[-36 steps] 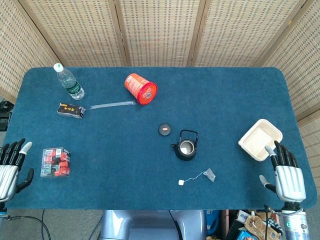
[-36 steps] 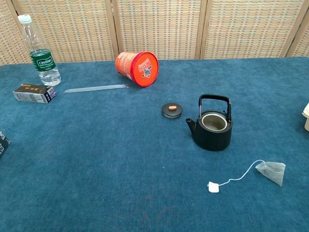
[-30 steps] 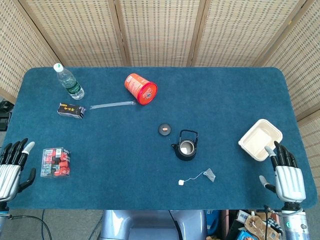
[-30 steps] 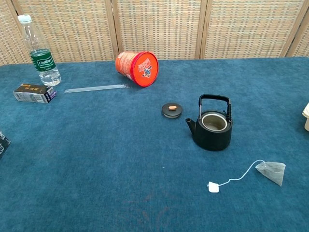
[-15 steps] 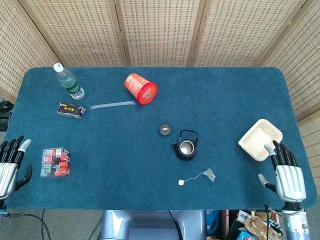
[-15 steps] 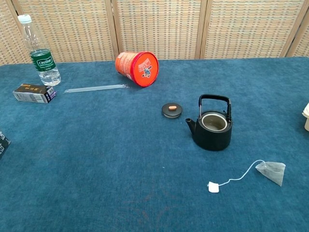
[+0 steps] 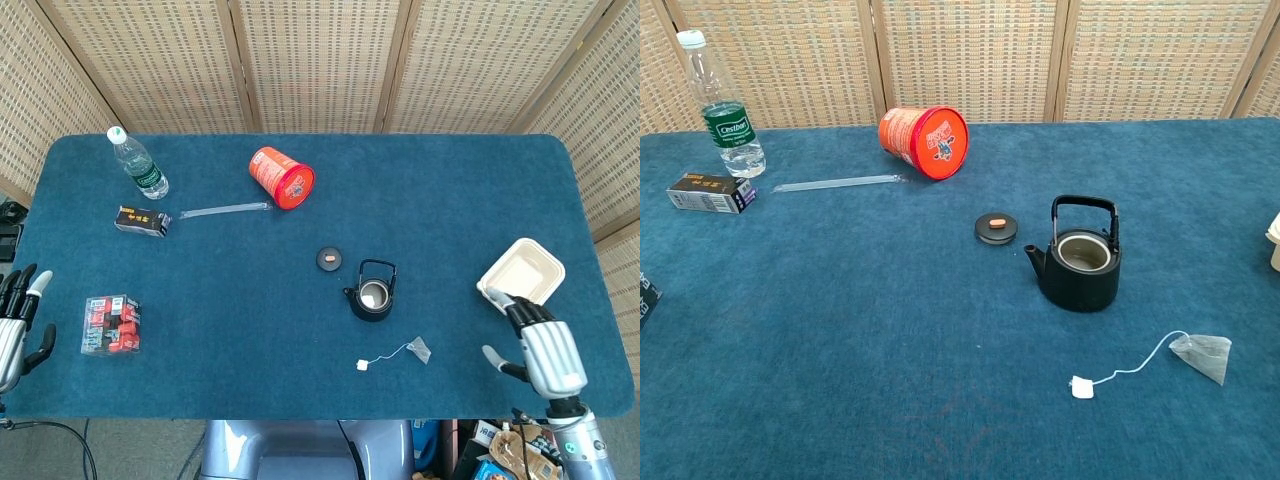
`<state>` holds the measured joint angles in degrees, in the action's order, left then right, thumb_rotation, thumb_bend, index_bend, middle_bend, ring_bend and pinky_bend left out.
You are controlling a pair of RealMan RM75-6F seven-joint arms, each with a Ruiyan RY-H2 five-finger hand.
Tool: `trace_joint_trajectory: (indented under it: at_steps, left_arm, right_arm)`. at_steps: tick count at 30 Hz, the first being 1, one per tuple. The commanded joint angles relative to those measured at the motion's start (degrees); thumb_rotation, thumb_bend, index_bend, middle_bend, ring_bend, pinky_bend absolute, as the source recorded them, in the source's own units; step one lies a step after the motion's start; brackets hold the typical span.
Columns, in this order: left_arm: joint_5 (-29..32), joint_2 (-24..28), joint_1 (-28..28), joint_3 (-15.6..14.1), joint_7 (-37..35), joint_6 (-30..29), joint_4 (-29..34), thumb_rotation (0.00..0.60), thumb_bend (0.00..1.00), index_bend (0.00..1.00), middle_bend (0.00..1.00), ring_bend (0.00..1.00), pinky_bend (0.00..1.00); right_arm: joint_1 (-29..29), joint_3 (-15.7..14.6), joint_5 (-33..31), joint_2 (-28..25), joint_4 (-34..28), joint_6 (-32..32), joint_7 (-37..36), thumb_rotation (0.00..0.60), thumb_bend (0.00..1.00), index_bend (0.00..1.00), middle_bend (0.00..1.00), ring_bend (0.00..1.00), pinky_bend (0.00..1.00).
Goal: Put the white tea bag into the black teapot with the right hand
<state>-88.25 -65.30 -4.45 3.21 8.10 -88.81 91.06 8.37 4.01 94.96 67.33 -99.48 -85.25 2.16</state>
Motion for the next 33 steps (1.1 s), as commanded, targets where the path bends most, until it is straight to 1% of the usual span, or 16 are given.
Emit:
trace_joint_trajectory:
  at_steps: [1,5,8,13,15,19,23,26,33]
  left_arm:
    - [0.0,0.1,-0.1,0.0,0.1,0.1,0.1,0.6,0.51,0.0,0.0,0.0,0.0]
    - [0.1,0.2,-0.4,0.2,0.4,0.4,0.2,0.6,0.51,0.0,0.0,0.0,0.0]
    - [0.5,0.3,-0.5,0.3,0.6,0.7,0.2,0.6,0.51,0.0,0.0,0.0,0.0]
    - [1.5,0.4,-1.2,0.8,1.1,1.8,0.2,0.6,0.52,0.0,0.0,0.0,0.0]
    - [1.9,0.3,-1.6,0.9,1.3,2.6,0.1,0.6,0.51,0.0,0.0,0.0,0.0]
    - [2.1,0.2,-2.1,1.0,1.5,3.2,0.0,0.6,0.51,0.0,0.0,0.0,0.0]
    - [2.3,0.2,-2.5,1.2,1.5,3.6,-0.3,0.6,0.51,0.0,0.0,0.0,0.0]
    - [2.6,0.2,-2.7,1.4,1.4,3.6,-0.5,0.6,0.51,0.0,0.0,0.0,0.0]
    - [2.8,0.8,-2.9,1.8,1.5,3.3,-0.2,0.6,0.51,0.0,0.0,0.0,0.0]
  right_arm:
    - [3.1,-0.4,1.9,-1.6,-2.7,4.0,-0.5,0.6,0.36,0.23,0.46,0.43,0.53]
    - [5.5,-0.6,2.5,-1.9,-4.2,7.8,-0.7,0.6,0.36,0.26,0.53,0.52,0.62]
    - [7.7,-0.8,2.6,-1.8,-5.0,11.3,-0.4,0.6,0.36,0.3,0.58,0.59,0.69]
    - [12.3,-1.1,2.1,-0.8,-6.3,19.1,1.6,0.6,0.36,0.35,0.68,0.69,0.78]
    - [14.0,-1.0,1.0,-0.2,-6.6,22.0,2.3,0.6,0.36,0.36,0.72,0.73,0.8]
    - [16.1,-0.7,-1.1,1.0,-6.4,25.6,3.6,0.6,0.36,0.38,0.77,0.78,0.84]
    - [18.0,-0.5,-3.1,3.0,-5.3,28.3,5.3,0.6,0.36,0.38,0.81,0.84,0.89]
    - [19.1,-0.3,-4.4,5.0,-4.0,29.6,7.4,0.6,0.35,0.38,0.84,0.88,0.91]
    - [19.9,-0.5,-6.3,8.6,-1.0,29.5,10.4,0.6,0.33,0.43,0.88,0.92,0.94]
